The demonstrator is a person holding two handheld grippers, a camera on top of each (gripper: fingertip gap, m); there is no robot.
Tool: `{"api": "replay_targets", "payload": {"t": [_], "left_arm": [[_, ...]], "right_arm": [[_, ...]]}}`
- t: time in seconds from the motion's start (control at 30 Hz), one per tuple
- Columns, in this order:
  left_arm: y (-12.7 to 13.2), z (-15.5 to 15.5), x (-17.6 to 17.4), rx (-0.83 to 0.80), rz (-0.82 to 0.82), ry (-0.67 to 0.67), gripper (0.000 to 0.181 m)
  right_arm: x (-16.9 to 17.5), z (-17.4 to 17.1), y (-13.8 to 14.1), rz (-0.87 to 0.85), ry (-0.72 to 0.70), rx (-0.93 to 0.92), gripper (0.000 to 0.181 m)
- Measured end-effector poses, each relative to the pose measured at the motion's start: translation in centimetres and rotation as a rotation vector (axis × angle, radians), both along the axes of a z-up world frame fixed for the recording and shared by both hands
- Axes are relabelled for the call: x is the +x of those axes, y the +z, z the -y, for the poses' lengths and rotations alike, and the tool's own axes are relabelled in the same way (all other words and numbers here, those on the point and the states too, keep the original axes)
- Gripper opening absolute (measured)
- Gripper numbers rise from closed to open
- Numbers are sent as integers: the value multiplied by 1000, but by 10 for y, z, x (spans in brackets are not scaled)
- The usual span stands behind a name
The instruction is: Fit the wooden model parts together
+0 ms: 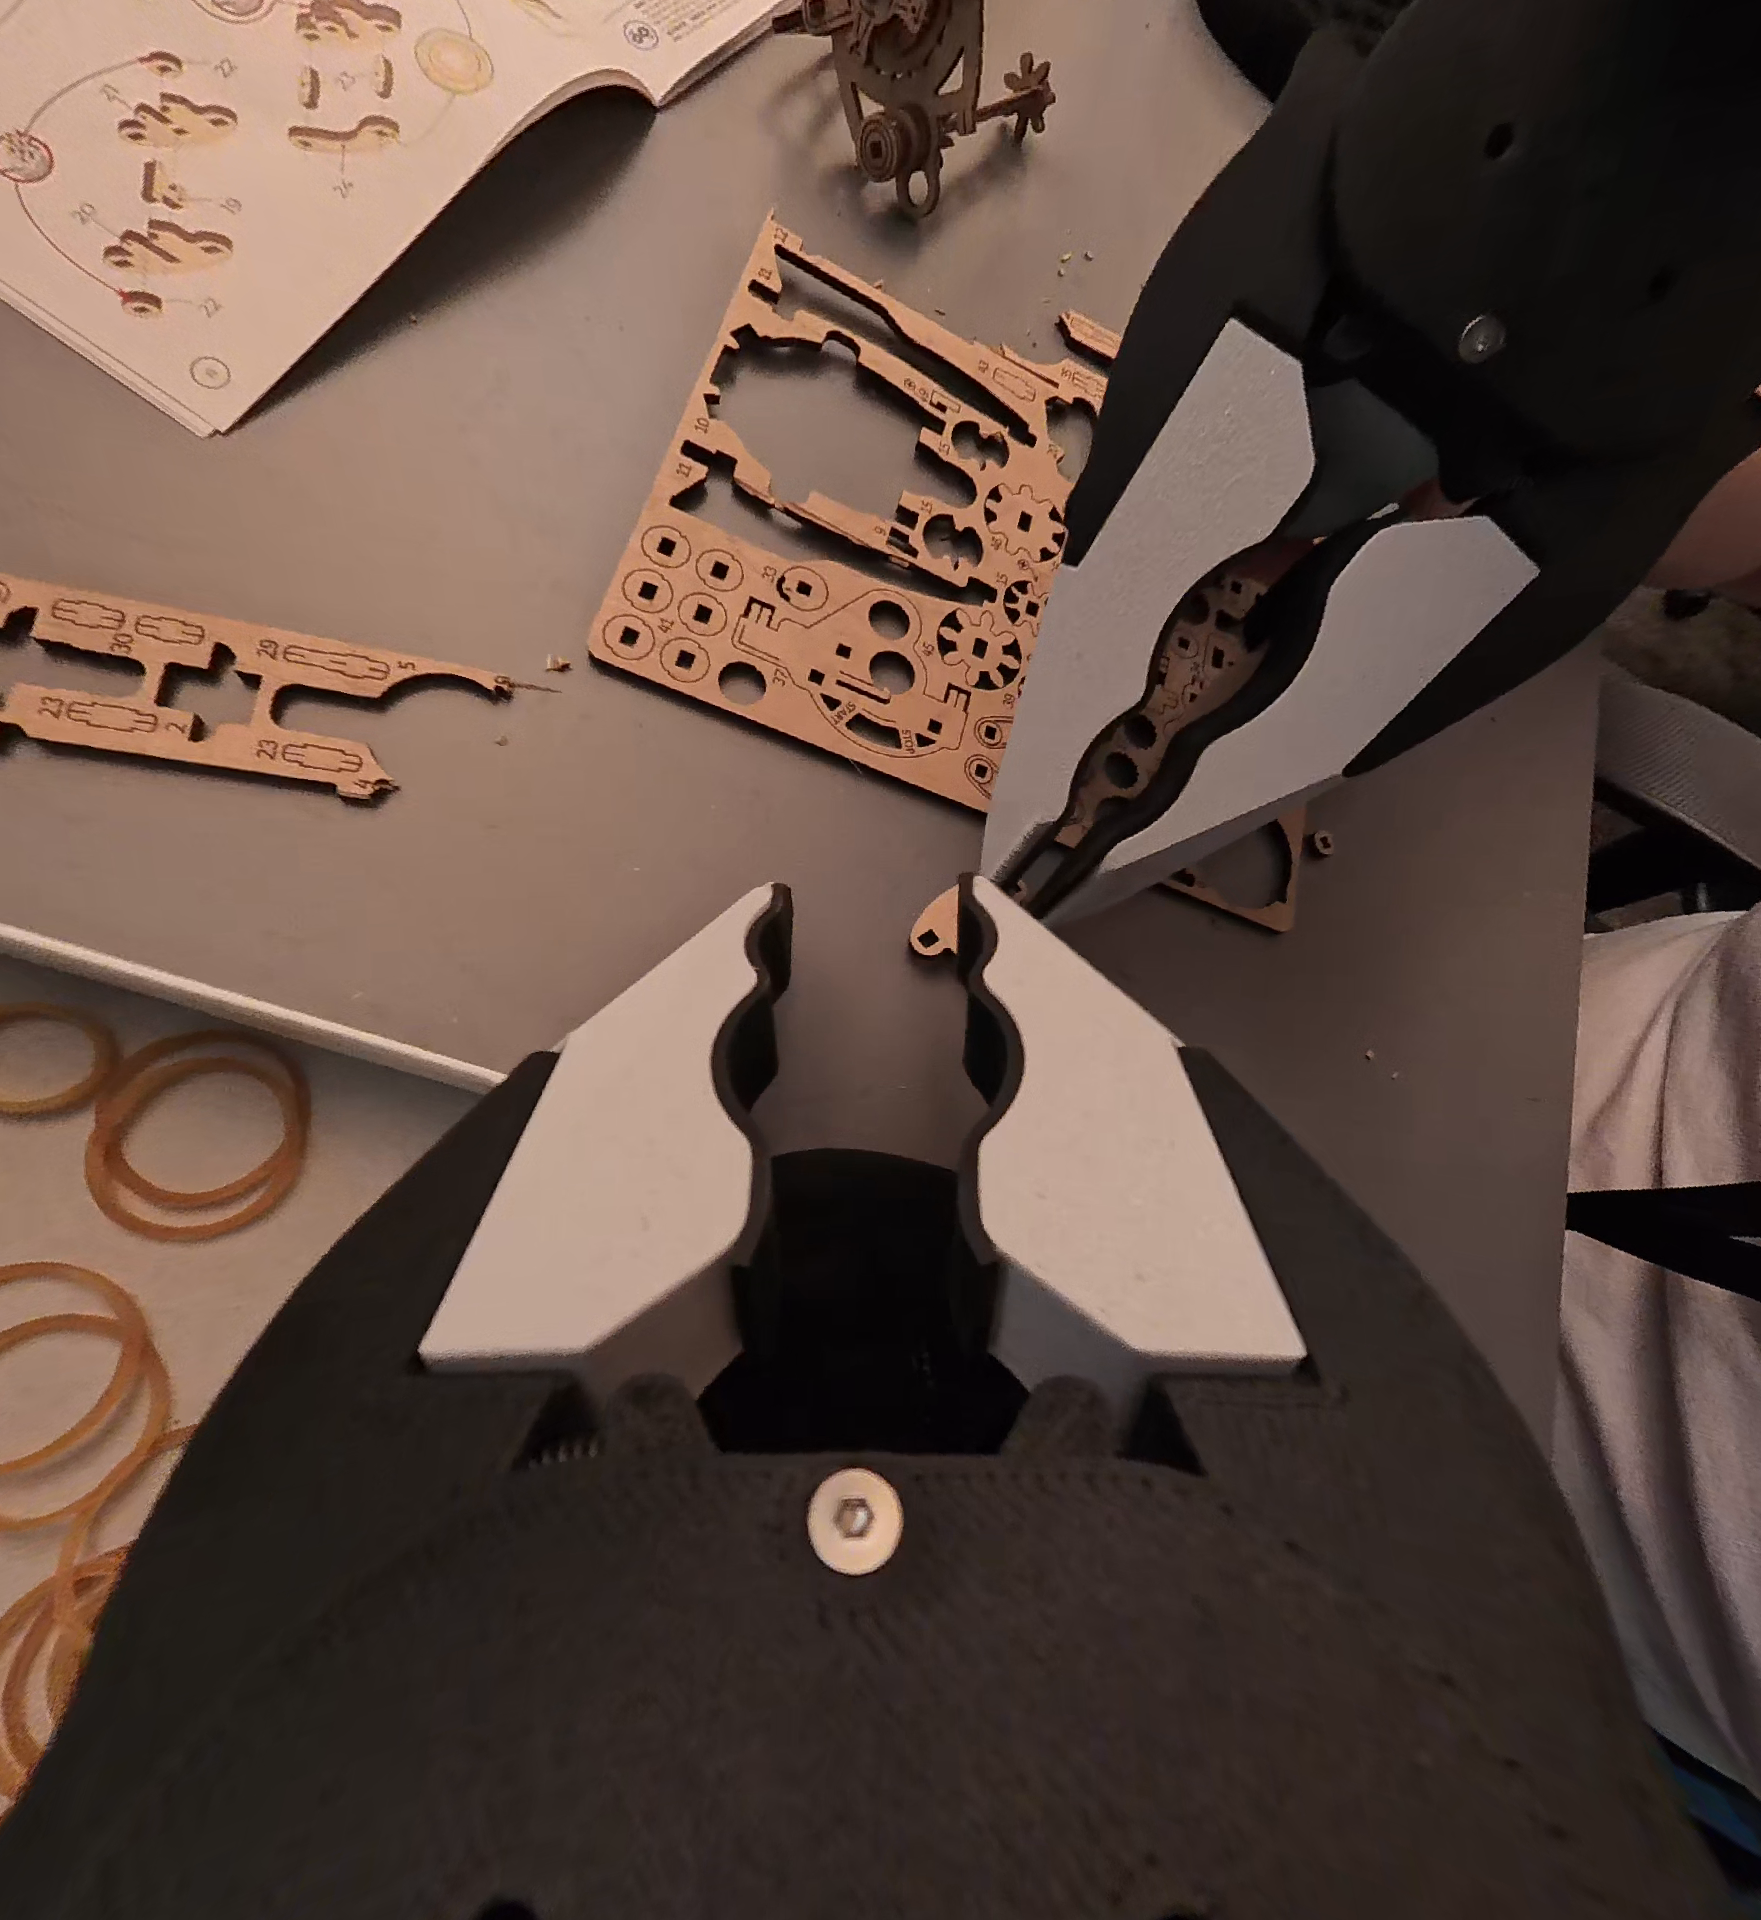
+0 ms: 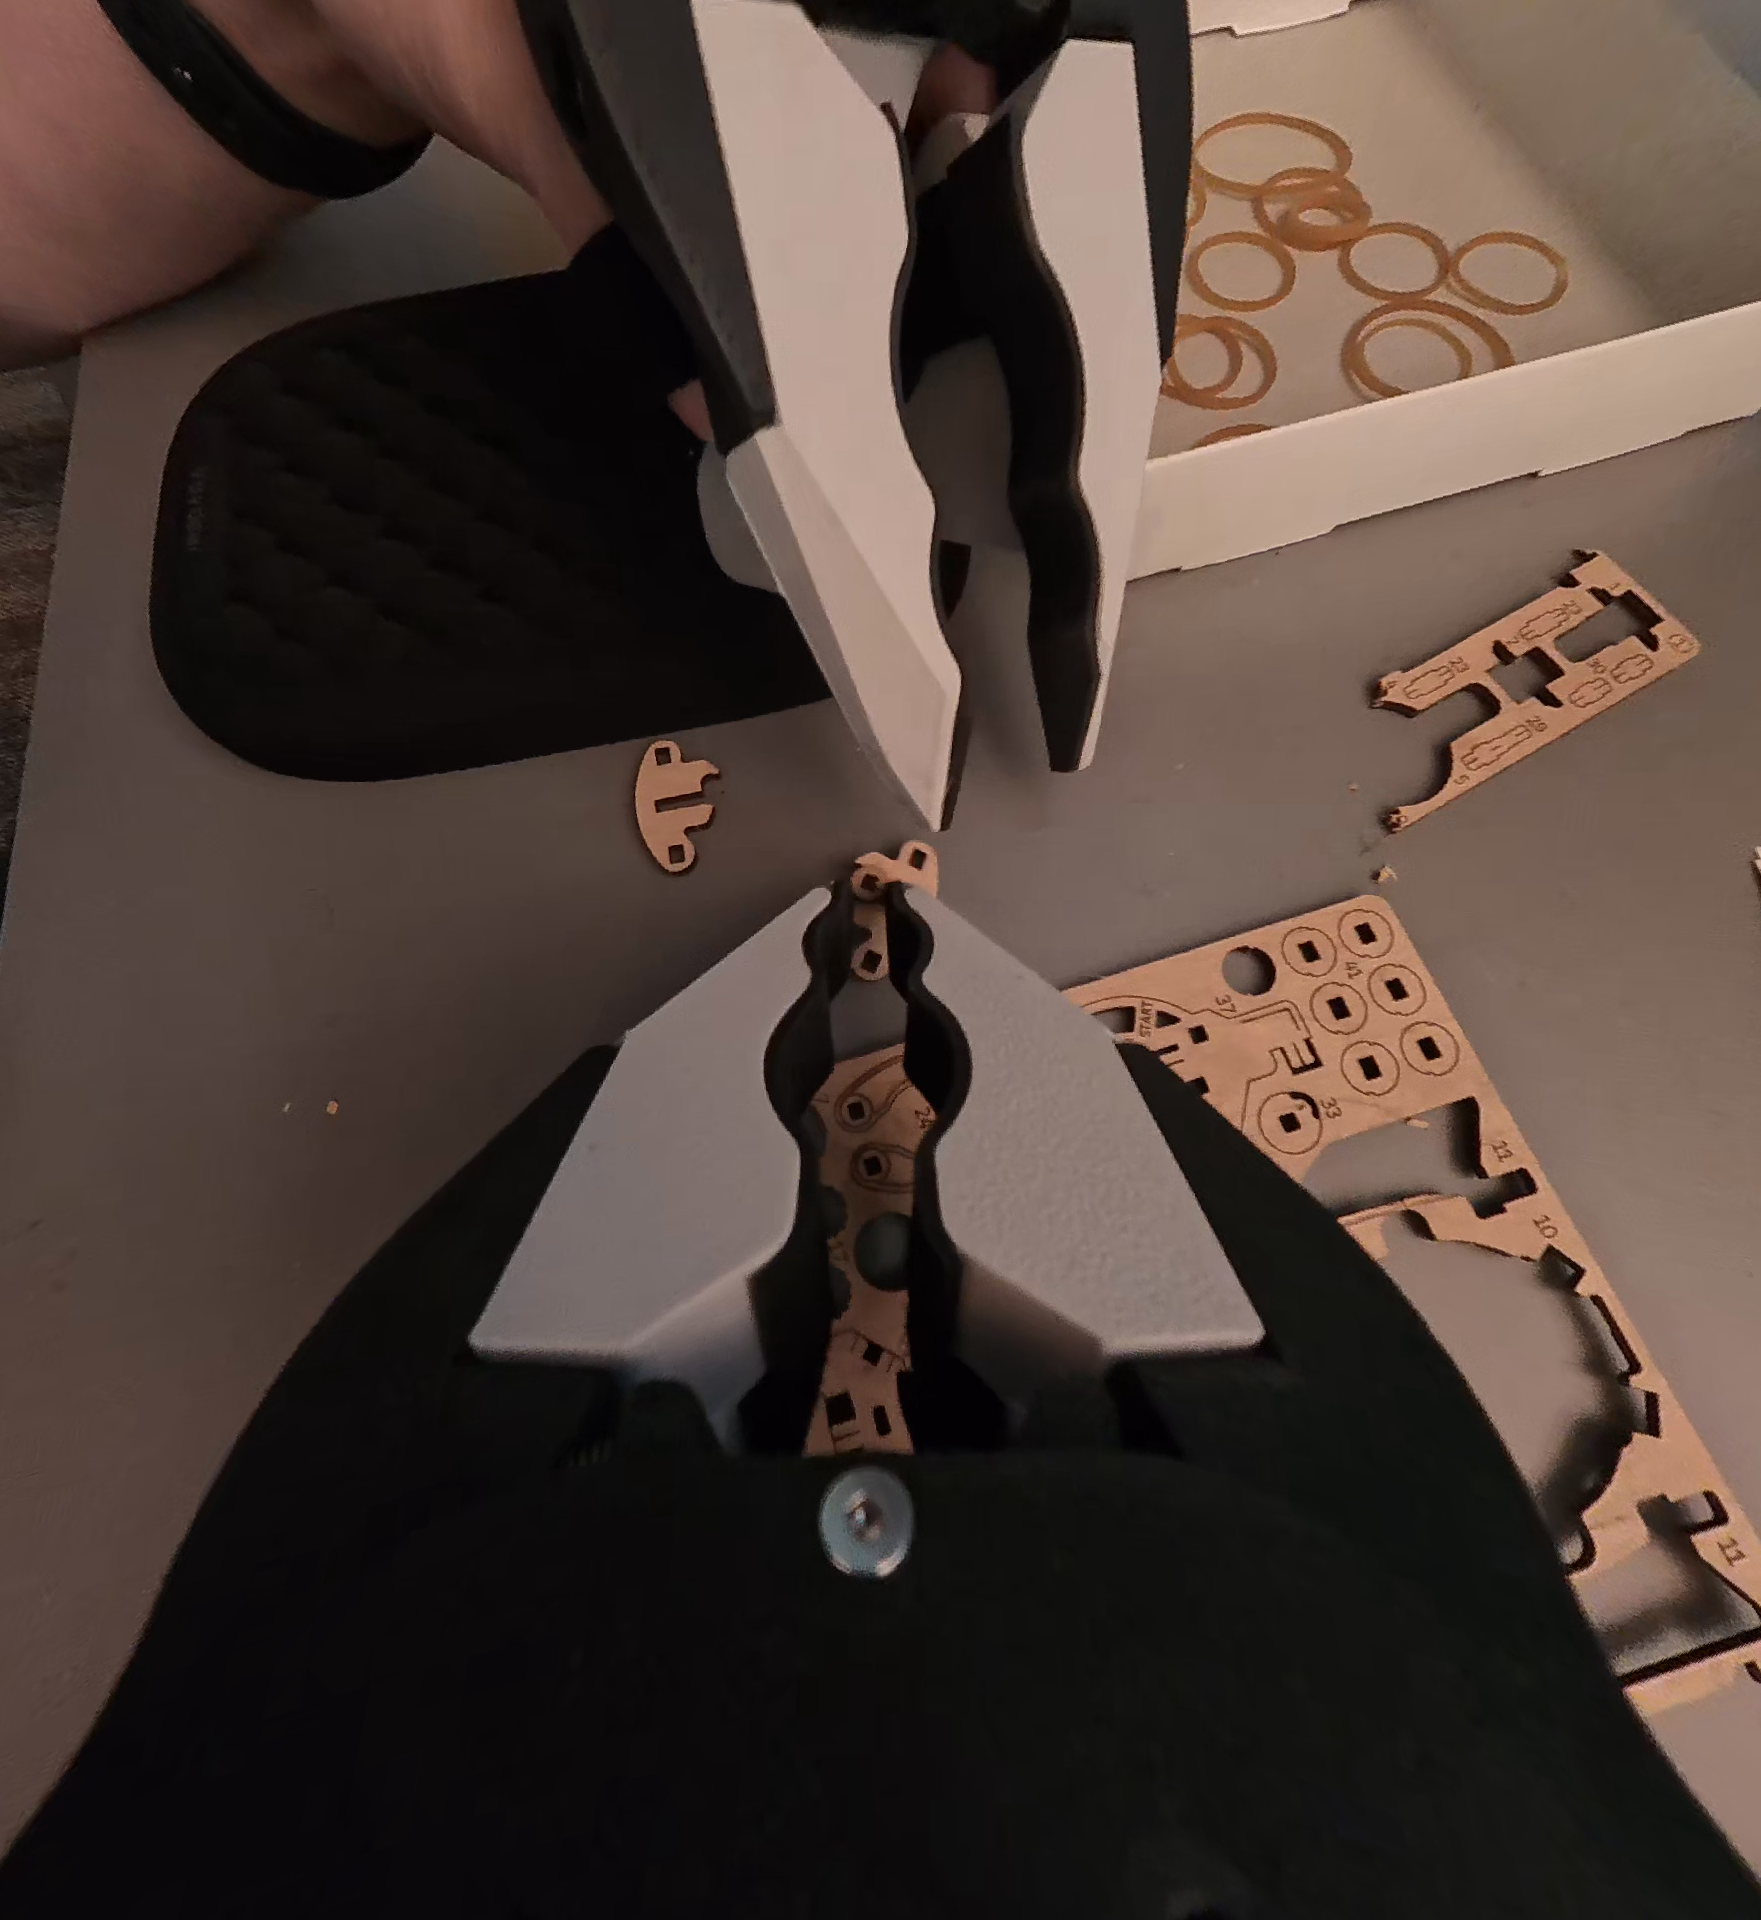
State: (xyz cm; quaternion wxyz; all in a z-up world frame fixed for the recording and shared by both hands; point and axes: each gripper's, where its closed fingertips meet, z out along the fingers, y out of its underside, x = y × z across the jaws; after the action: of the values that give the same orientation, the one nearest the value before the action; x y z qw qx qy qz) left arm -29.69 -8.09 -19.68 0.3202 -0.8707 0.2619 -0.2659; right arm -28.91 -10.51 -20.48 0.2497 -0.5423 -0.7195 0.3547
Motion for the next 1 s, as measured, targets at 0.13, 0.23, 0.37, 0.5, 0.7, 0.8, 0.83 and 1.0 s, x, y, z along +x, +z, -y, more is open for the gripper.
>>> {"api": "replay_targets", "payload": {"t": [0.13,0.23,0.37,0.5,0.7,0.8,0.83,1.0], "left_arm": [[-1,0,0,-4,0,-2,32],[-2,1,1,-1,-19,-3,33],[-3,0,2,-1,-25,7,39],[-5,0,2,11,-54,12,40],[-10,1,2,41,-141,2,42],[-10,1,2,49,-154,6,43],[-10,1,1,45,-150,6,43],[-10,1,2,55,-160,0,42]], "right_arm": [[0,-1,-1,5,-1,2,5],[1,-1,-1,8,-1,-3,4],[0,-1,-1,7,2,-1,4],[0,-1,-1,11,3,5,4],[0,-1,-1,15,5,5,4],[0,-1,-1,16,6,1,4],[0,-1,-1,15,6,1,4],[0,-1,-1,17,6,1,4]]}}
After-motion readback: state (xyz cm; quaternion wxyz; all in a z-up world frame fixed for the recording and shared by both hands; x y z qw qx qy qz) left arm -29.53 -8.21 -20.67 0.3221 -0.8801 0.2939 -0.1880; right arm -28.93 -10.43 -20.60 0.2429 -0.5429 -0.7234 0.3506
